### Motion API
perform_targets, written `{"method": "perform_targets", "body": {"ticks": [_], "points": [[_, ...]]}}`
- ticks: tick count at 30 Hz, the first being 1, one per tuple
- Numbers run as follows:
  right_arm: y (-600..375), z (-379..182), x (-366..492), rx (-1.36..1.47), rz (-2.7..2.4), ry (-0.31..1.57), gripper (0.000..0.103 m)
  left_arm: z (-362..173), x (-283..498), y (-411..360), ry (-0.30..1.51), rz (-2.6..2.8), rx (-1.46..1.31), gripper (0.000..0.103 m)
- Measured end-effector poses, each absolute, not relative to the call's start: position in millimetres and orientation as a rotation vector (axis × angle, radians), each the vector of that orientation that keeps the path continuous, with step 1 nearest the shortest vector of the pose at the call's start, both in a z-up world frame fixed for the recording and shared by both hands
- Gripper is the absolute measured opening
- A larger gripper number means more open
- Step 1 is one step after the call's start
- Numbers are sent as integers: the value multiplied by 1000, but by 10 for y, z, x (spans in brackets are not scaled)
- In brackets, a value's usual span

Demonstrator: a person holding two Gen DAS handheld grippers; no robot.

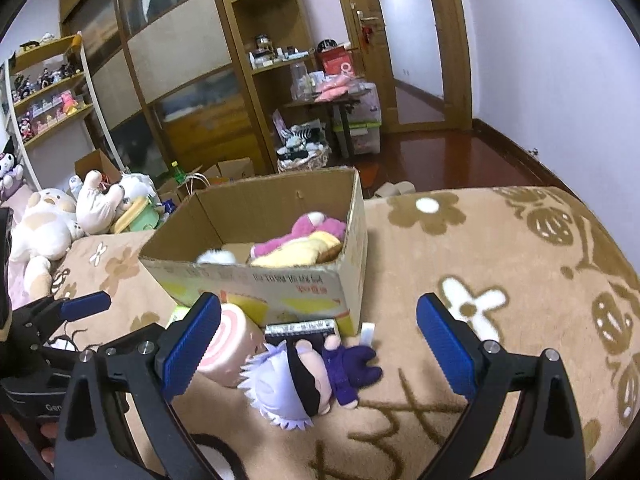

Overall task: Organize soft objects
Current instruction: 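Lower the left gripper to the pink swirl cushion while the right gripper approaches the purple-haired doll, then close the left gripper on the swirl cushion while the right gripper grasps the doll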

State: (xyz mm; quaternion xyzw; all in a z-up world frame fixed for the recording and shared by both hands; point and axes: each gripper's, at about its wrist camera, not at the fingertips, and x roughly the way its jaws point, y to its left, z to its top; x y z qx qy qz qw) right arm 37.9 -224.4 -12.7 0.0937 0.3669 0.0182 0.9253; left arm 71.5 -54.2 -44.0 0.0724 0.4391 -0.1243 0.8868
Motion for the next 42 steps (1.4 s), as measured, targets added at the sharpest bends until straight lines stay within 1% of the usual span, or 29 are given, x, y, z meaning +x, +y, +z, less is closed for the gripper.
{"method": "perform_targets", "body": {"ticks": [13, 27, 34, 36, 38, 42], "points": [[-2209, -426, 554, 192, 9, 875, 102, -762, 823, -679, 998, -271, 169, 92], [-2264, -805, 767, 267, -4, 1041, 102, -1103, 945, -889, 1088, -292, 224, 92], [-2205, -883, 805, 277, -19, 1055, 102, -1184, 990, -870, 1125, -295, 193, 92], [-2186, -898, 810, 273, -21, 1064, 102, -1200, 998, -860, 1132, -291, 190, 91], [-2181, -925, 814, 278, -24, 1073, 102, -1214, 1013, -839, 1139, -292, 179, 87], [-2202, -977, 819, 305, -34, 1090, 102, -1254, 1035, -851, 1145, -285, 182, 83]]}}
